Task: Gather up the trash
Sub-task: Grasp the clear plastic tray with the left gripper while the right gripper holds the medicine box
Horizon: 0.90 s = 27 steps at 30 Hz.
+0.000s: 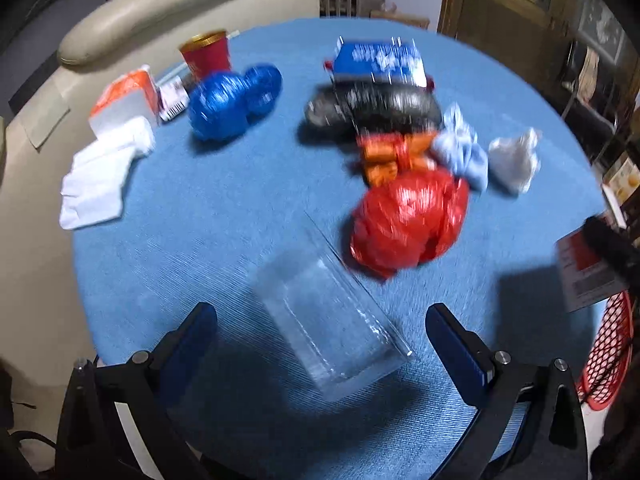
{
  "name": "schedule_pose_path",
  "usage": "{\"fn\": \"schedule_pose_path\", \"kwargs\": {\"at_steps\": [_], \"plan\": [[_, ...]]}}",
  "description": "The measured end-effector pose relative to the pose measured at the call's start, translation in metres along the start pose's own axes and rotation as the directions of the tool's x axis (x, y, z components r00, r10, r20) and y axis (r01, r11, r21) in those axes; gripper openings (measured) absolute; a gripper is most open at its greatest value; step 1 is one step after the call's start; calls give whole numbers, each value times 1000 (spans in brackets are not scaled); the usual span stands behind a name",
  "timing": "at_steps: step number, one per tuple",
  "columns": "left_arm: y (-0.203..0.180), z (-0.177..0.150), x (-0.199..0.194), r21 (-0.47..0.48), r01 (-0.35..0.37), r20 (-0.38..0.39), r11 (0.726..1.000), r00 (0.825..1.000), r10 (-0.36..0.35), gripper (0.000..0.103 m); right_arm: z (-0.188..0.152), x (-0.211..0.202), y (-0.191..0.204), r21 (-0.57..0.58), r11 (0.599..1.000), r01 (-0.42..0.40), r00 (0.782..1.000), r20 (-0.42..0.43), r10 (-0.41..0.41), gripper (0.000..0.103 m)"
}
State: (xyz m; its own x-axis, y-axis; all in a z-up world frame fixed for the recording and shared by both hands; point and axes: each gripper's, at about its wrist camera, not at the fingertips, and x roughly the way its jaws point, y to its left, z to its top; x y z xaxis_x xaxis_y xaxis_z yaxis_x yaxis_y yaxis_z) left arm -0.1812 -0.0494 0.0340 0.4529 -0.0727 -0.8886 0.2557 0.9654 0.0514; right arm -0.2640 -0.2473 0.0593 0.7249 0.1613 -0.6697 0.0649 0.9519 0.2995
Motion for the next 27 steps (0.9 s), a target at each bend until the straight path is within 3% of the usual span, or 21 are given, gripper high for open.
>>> {"fn": "schedule_pose_path", "kwargs": {"at_steps": [1,2,3,6,20,27], "plan": [[-2,-2,2,20,-1,5,1000,1000,1,103,-1,-1,-1,1,1000,1,1000,0,-1,85],[-4,-4,3,34,9,5,999,1000,-9,90,-1,-1,-2,3,1000,3,1000,-1,-3,85],[-6,-5,7,43,31,-17,999,999,-30,64,-2,-2,-3,7,1000,5,1000,-2,-5,85],[-6,-6,8,47,71,-31,996,997,-70,57,-4,-1,-7,21,1000,10,1000,-5,-10,85],[-14,9,-30,96,107,71,990,991,-114,55,-3,-15,10,8,1000,18,1000,23,-18,85],[-36,18,-56,152,140,138,979,977,-161,55,-9,-38,5,36,998,46,998,50,-48,85]]}}
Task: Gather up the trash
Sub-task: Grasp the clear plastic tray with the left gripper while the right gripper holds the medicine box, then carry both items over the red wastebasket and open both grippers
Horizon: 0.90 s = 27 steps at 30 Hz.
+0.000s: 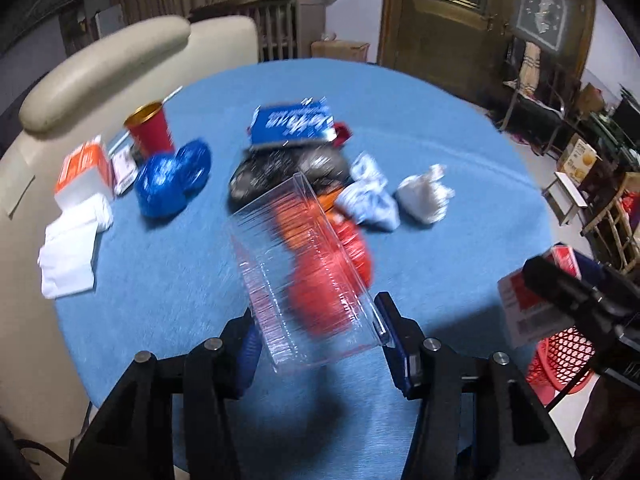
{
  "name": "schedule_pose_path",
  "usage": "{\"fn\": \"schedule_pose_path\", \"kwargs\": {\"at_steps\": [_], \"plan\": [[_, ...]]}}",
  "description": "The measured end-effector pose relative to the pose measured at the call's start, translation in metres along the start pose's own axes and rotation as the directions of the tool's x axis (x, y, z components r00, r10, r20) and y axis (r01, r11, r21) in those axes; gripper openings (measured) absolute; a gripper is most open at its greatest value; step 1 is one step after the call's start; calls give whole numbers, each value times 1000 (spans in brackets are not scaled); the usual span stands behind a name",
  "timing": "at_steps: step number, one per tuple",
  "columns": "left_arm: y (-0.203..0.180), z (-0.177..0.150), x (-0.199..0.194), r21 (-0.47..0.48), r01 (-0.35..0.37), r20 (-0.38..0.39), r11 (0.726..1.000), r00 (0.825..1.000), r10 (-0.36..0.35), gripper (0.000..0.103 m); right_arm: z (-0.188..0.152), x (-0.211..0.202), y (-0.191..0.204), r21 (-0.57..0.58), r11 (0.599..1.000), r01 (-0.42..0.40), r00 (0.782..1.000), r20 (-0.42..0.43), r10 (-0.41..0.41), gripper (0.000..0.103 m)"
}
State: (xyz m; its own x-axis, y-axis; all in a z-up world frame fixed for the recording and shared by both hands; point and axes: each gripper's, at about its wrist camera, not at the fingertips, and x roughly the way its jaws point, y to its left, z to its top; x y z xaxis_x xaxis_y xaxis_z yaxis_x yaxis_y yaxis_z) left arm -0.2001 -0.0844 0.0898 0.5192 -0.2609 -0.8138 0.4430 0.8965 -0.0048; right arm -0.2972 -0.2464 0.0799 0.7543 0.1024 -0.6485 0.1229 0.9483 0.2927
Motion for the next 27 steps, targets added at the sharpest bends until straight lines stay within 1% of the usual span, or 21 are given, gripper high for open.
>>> {"fn": "schedule_pose_path", "kwargs": {"at_steps": [4,9,15,20,23,27], "plan": [[-17,5,-5,42,24,19,999,999,-25,55,-5,-18,-11,23,999,29,999,23,-30,85],[-43,6,-8,99,55,23,994,998,-58,55,-12,-42,-30,66,995,74,996,52,-77,85],[-73,6,-3,161,91,6,983,996,-93,55,-25,-70,-71,151,979,139,985,77,-151,85],[-103,8,3,214,125,-10,969,992,-126,55,-43,-87,-120,282,939,195,972,72,-223,85],[-125,8,4,249,149,-19,957,989,-149,55,-56,-96,-148,343,907,244,958,58,-280,85],[-162,10,6,310,202,-33,929,979,-201,55,-70,-105,-176,389,873,294,943,33,-332,85]]}}
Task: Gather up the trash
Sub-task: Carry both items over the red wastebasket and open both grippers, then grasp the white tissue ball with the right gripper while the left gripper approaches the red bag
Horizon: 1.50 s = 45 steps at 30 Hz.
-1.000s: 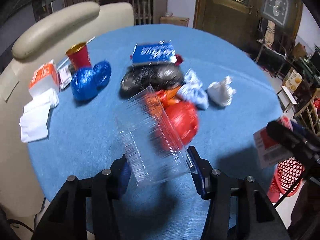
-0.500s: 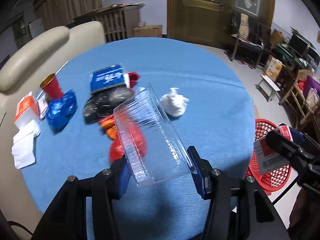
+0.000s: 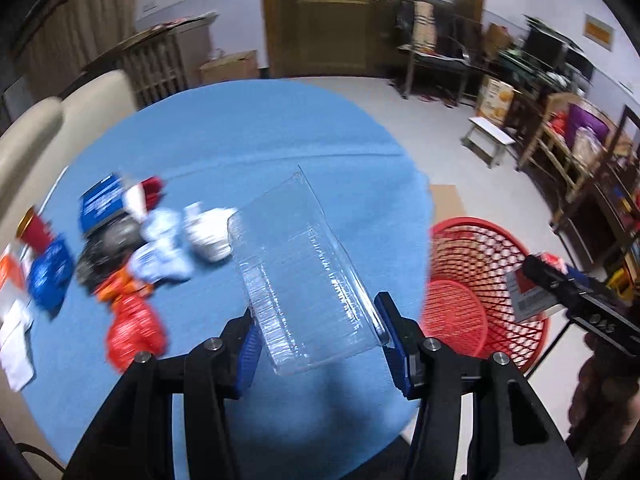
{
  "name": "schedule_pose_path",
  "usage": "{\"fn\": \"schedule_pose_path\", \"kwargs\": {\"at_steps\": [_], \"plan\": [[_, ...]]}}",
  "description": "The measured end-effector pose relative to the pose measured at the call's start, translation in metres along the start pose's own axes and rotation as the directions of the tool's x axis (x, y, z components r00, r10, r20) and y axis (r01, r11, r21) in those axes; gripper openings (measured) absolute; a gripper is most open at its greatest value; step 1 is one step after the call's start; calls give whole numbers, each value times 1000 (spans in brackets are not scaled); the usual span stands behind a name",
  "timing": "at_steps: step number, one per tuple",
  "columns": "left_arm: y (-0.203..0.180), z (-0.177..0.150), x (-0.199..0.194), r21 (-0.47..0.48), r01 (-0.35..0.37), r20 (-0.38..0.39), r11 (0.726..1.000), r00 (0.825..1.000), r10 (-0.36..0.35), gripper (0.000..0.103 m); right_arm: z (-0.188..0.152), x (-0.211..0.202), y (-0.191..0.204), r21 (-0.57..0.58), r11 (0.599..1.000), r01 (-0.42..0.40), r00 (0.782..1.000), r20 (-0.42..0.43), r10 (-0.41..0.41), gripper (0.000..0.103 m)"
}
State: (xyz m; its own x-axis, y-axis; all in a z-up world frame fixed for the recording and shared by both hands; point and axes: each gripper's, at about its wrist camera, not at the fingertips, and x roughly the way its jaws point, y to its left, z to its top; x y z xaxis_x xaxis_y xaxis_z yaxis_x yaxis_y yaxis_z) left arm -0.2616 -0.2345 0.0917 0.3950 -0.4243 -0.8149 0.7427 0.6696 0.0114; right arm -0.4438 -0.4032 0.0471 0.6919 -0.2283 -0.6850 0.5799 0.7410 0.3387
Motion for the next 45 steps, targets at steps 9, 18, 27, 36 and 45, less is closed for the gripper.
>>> {"fn": "schedule_pose_path", "kwargs": {"at_steps": [9,18,27,36,45], "plan": [[-71,11,24,134,95,-30,986,995,-91,55,-8,10,-58,93,993,73,994,-83,-65,87],[-102,9,55,156,154,-132,976,982,-134,57,-12,8,-90,220,973,69,995,-81,-52,102],[-119,16,79,133,266,-190,955,952,-239,68,-4,-5,-106,292,951,104,994,-53,-92,102],[-31,21,55,-17,189,-75,982,979,-190,74,-2,-3,-89,265,957,115,993,-69,-100,102],[104,-34,17,-246,-1,-12,969,1000,-2,76,7,33,-15,141,988,59,993,-113,-43,102]]}}
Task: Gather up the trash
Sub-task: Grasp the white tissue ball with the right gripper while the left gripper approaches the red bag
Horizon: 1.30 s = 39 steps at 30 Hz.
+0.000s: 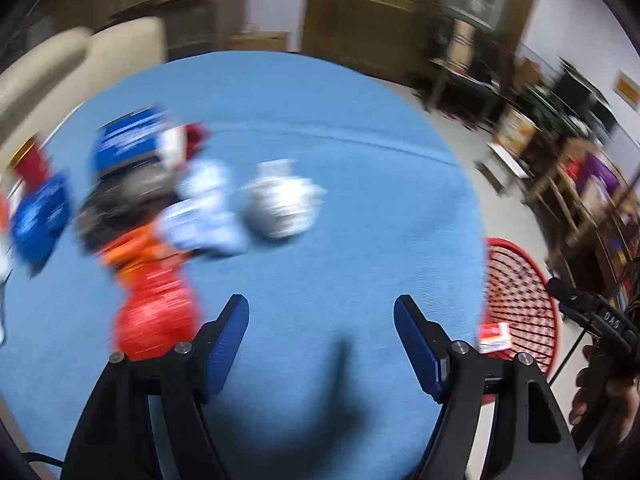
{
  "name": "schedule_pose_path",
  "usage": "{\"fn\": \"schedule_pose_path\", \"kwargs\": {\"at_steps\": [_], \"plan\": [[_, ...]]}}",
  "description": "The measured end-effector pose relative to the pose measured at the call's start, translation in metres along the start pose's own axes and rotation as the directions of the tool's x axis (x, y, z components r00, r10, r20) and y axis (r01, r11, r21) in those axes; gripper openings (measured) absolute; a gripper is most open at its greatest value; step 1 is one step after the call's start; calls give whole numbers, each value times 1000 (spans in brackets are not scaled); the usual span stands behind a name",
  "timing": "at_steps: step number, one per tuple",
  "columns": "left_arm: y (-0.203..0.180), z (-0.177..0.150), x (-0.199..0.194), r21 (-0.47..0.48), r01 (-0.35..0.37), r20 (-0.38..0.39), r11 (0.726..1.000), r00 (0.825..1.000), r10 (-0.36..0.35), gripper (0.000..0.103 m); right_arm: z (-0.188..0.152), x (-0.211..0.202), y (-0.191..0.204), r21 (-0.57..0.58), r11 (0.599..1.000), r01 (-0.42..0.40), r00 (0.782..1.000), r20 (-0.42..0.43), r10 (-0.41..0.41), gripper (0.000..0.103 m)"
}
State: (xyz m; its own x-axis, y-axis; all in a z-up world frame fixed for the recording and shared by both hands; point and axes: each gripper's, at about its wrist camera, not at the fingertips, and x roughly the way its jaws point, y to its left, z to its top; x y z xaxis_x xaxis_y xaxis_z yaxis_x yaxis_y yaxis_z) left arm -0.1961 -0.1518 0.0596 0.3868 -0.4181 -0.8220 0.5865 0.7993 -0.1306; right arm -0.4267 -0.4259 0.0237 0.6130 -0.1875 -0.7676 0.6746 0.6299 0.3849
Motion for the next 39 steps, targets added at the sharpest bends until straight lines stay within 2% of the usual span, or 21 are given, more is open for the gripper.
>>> {"fn": "schedule_pose_path", "kwargs": {"at_steps": [4,6,9,13,15,24,32,34,36,39], "plan": [[50,-14,-13,-81,-51,26,995,998,54,76,-2,16,51,-79,996,-37,999,-27,35,102],[67,-20,-21,-106,-79,52,991,995,84,82,-5,23,78,-122,991,-57,998,-41,52,102],[84,-24,-27,-138,-58,68,989,995,68,83,-9,33,113,-179,980,-89,995,-64,79,102],[100,-28,-28,-159,-84,70,984,993,96,83,-17,42,161,-255,958,-132,989,-92,112,102],[112,-29,-30,-198,-52,79,979,995,69,83,-20,43,183,-297,943,-150,987,-99,126,102],[148,-33,-15,-288,-86,37,954,994,101,83,-11,61,254,-403,897,-185,982,-104,156,102],[169,-30,-15,-331,-88,44,939,993,109,83,-8,121,293,-435,884,-175,978,-182,104,101],[173,-27,-15,-340,-91,51,936,992,115,83,-10,128,293,-438,881,-178,977,-189,103,94],[178,-20,-13,-349,-95,50,932,992,119,83,-12,133,292,-439,882,-169,978,-189,94,67],[181,-7,-5,-359,-102,48,928,991,128,83,-11,133,291,-438,878,-194,974,-193,119,50]]}}
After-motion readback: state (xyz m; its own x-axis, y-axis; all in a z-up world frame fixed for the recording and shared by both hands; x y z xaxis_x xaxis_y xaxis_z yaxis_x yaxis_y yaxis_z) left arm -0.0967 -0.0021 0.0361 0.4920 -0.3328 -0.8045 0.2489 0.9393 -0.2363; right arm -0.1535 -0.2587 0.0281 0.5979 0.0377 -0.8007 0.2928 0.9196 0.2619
